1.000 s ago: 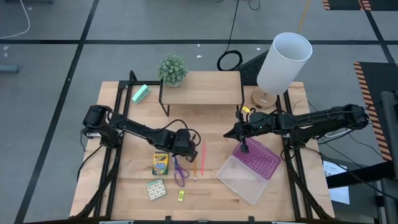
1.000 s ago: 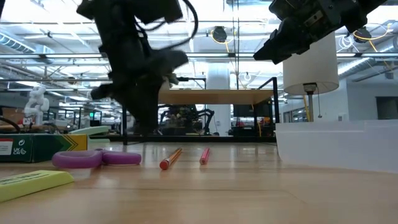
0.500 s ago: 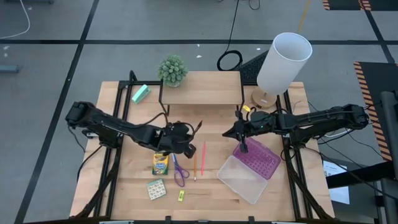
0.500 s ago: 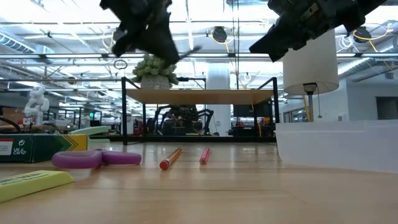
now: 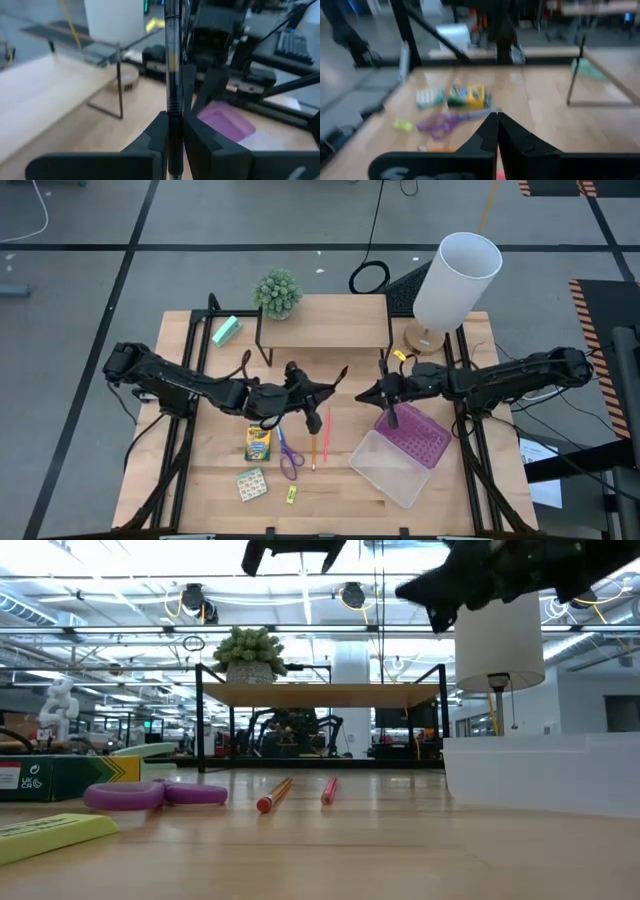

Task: Pack school essentials
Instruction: Put the black pen into the purple supply box

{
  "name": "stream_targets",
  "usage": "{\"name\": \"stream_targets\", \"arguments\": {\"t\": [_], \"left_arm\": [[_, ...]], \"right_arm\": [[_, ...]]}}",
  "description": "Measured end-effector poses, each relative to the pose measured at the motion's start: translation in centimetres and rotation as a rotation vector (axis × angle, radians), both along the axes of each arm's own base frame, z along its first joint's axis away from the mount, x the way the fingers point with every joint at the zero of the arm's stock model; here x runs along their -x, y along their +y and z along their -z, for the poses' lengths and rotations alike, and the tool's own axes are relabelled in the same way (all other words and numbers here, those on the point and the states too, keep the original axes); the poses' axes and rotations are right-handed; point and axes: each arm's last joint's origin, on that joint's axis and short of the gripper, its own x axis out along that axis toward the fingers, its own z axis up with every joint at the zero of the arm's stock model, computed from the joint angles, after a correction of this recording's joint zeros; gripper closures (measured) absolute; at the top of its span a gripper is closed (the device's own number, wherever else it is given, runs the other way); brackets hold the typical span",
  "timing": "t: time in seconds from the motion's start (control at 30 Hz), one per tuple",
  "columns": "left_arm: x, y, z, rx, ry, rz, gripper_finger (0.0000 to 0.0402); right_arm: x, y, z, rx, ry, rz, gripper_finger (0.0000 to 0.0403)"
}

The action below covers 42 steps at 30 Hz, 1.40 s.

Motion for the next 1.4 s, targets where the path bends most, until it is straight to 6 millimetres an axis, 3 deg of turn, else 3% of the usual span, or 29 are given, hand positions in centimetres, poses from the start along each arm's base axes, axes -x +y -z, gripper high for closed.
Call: {"name": "stream_targets", "arguments": {"t": [0.13,0.33,0.73,0.9,1.4], "left_arm": [[-0.5,-0.2,0.0,-0.031,-0.034,0.017,0.0355],[-1.8,-0.7,0.5,-0.061,-0.108,0.053,0.0355],[-3.2,-0.7,-0.7,-0.146,-0.380,0.132,0.0355],[-3.9,-0.3,-0.3,-0.165,-0.443,0.168,0.0355],[-5.4,0.1,1.7,-0.236,-0.464,0.220,0.0355]], "right_arm": [[0.3,0.3,0.1,-0.007,-0.104,-0.014,0.0403],[0.3,0.5,-0.1,-0.031,-0.129,-0.019,0.0388],[0.3,1.7,-1.1,0.013,-0.241,-0.075,0.0239],[0.4,2.1,-1.8,0.026,-0.322,-0.090,0.0195],[0.3,1.8,-1.3,0.035,-0.267,-0.009,0.0192]]}}
